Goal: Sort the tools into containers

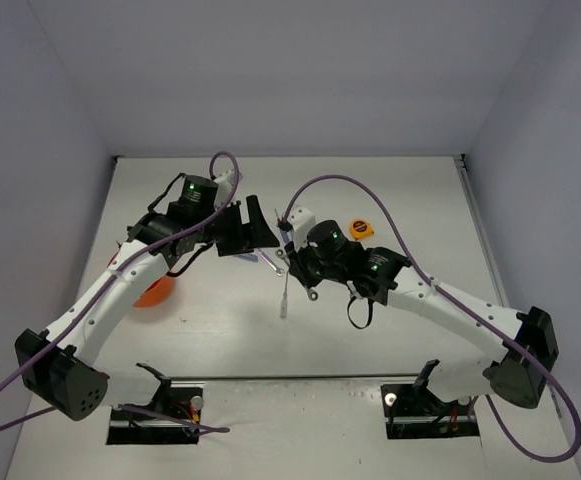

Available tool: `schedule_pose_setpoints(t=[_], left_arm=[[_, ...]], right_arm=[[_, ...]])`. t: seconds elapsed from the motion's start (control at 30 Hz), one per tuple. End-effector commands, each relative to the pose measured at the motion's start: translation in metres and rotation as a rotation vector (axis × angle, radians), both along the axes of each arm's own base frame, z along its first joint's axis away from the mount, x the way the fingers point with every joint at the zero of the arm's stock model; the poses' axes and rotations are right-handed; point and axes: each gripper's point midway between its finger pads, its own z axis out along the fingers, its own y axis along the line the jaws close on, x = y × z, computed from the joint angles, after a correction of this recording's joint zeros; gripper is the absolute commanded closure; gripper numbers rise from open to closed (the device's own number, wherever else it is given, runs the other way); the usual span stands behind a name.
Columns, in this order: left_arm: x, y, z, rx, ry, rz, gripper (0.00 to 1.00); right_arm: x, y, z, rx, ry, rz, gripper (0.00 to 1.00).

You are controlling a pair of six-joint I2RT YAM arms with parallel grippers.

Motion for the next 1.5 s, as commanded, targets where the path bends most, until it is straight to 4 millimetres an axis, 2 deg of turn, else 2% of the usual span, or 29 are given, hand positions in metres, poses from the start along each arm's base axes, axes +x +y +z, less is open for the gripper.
schedule_pose_setpoints(t=[0.0,0.1,0.23,0.43,0.63,0.9,1.03,1.1,1.2,1.23,1.27,1.33,1.4,1.47], left_arm=[[0.006,-0.029,0.04,-0.116,-0.085,-0.048,0.28],[0.003,-0.04,0.036,-0.113,-0.07,-0.079,0.29],[0.003,-0.046,0.037,-0.113,-0.07,-0.093,0.32],[-0.002,-0.05,0.032,-0.111,-0.057,-0.116,0.48],[-0.007,-0.051,0.024,-0.106,-0.036,-0.132,0.55],[-0.005,-0.055,0.032,-0.144,-0.083,-0.14,0.98],[-0.008,-0.054,0.037,-0.161,-0.106,-0.146,1.0],[-0.007,-0.05,0.034,-0.141,-0.109,-0.131,1.0],[-0.007,-0.037,0.027,-0.081,-0.114,-0.095,1.0],[-0.005,-0.029,0.025,-0.051,-0.118,-0.072,1.0],[-0.003,-0.021,0.023,-0.02,-0.124,-0.048,1.0],[0.003,-0.008,0.022,0.014,-0.137,-0.011,1.0],[0.007,0.027,0.018,0.111,-0.141,0.079,1.0],[0.012,0.072,0.011,0.215,-0.119,0.189,1.0]], right_arm=[[0.0,0.015,0.06,0.141,-0.108,0.058,1.0],[-0.004,0.018,0.068,0.165,-0.112,0.077,1.0],[-0.006,0.018,0.075,0.187,-0.119,0.085,1.0],[-0.008,0.016,0.079,0.204,-0.125,0.084,1.0],[-0.011,0.017,0.081,0.217,-0.124,0.091,1.0],[-0.013,0.018,0.079,0.225,-0.116,0.103,1.0],[-0.013,0.017,0.081,0.229,-0.125,0.096,1.0],[-0.013,0.016,0.083,0.232,-0.13,0.093,0.8],[-0.012,0.014,0.084,0.231,-0.134,0.088,0.37],[-0.012,0.013,0.084,0.232,-0.136,0.083,0.29],[-0.012,0.012,0.085,0.233,-0.139,0.078,0.23],[-0.011,0.008,0.084,0.23,-0.144,0.063,0.19],[-0.011,0.002,0.082,0.23,-0.141,0.038,0.18],[-0.012,-0.004,0.082,0.238,-0.145,0.009,0.17]])
